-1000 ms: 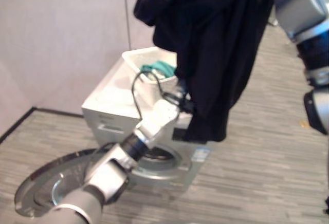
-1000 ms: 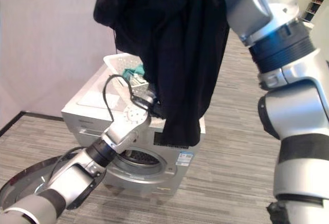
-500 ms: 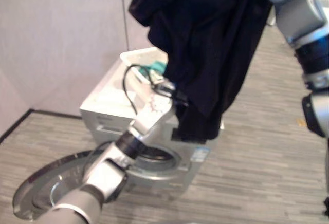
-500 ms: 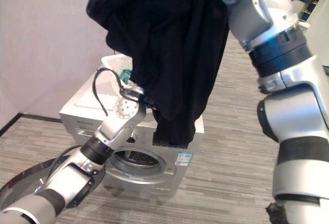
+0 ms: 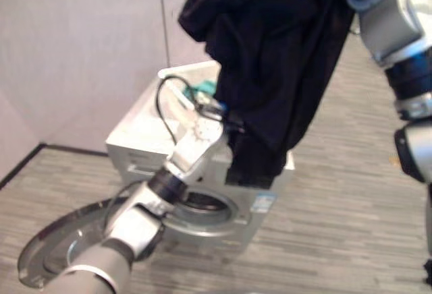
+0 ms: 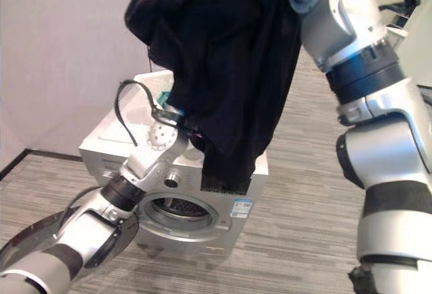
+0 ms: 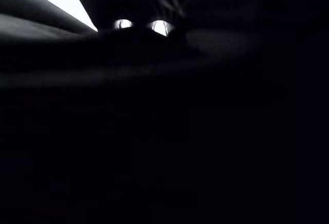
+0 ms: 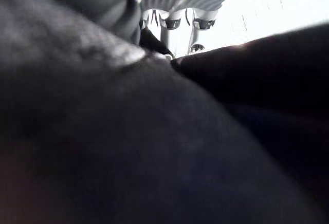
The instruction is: Grab the laundry basket,head to the washer,open it,put in the laundry and shut it.
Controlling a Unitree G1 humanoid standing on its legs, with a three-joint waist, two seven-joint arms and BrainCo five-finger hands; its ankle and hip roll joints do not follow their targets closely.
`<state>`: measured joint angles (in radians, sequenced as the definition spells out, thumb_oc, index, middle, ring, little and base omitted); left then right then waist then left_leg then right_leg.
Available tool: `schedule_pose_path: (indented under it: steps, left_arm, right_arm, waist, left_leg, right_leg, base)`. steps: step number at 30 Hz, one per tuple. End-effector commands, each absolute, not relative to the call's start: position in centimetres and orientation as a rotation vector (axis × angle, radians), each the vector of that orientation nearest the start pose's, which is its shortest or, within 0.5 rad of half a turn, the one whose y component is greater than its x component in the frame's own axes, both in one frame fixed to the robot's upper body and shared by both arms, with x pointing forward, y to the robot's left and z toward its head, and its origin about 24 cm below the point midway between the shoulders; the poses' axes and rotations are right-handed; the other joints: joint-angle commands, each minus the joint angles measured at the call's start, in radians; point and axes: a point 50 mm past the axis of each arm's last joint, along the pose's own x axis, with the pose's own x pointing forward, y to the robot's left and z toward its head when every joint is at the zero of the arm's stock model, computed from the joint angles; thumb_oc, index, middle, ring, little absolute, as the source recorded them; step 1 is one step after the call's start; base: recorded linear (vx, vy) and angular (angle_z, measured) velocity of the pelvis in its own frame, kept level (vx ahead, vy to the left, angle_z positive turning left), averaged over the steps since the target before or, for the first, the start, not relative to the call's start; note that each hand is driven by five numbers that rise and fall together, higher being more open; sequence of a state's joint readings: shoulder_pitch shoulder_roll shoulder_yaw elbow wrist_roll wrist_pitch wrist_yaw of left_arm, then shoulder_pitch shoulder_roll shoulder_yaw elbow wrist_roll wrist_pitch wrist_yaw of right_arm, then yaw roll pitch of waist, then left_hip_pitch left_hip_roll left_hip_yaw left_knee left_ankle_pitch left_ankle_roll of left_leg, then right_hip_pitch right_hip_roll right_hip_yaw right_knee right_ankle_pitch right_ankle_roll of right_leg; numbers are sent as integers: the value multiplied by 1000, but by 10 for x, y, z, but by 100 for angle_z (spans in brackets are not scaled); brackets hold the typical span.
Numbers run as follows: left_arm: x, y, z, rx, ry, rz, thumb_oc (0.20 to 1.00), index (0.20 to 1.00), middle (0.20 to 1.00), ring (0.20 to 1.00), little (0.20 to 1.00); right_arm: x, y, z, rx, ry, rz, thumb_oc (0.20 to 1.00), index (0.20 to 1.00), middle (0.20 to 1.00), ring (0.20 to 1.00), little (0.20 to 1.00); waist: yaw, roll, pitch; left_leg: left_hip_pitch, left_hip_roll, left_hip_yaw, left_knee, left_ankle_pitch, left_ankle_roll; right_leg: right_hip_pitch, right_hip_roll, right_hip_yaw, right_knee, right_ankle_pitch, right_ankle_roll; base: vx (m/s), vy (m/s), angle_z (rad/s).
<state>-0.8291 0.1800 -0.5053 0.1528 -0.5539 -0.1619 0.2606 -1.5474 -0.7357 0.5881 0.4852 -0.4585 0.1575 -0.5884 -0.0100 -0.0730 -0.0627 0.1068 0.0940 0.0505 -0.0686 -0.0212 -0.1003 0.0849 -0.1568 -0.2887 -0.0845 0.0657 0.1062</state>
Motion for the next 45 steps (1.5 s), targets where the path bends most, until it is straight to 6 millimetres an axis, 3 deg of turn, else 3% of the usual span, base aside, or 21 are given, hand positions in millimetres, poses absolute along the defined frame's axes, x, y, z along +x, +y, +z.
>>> schedule_pose_path:
  steps: [1, 24, 40, 45]
  left_arm:
    - [315, 14, 284, -267, -748, -511, 200, 200, 200, 200, 200]
    - [314, 23, 300, -238, -830, -441, 200, 200, 200, 200, 200]
    - [315, 19, 288, -214, -783, -492, 200, 200, 200, 200, 200]
    - [307, 14, 285, -214, -785, -561, 200, 200, 200, 200, 200]
  right_arm:
    - [310, -157, 470, -1099, -1219, -834, 200, 200, 200, 200, 200]
    - [310, -160, 464, -1090, -1212, -823, 200, 200, 200, 200, 200]
    - [313, -157, 463, -1125, -1202, -806, 200, 200, 200, 200, 200]
    - [314, -150, 463, -1142, -1217, -783, 200, 200, 200, 200, 200]
  waist:
    - [18, -3, -7]
    - [19, -4, -10]
    - [24, -9, -9]
    - [28, -7, -6]
  left_leg:
    - [-57, -1, 13, -11, -7, 28]
    - [-53, 2, 14, -13, -8, 27]
    - [-54, 1, 12, -12, -8, 29]
    - [-57, 0, 10, -13, -8, 30]
  right_leg:
    - [83, -36, -20, 64, -130, 55]
    - [82, -31, -19, 65, -128, 53]
    - [81, -29, -19, 64, -127, 52]
    - [80, -30, -22, 64, -127, 51]
  base:
    - [0, 0, 0]
    - [0, 0, 0]
    - [0, 0, 0]
    - [0, 0, 0]
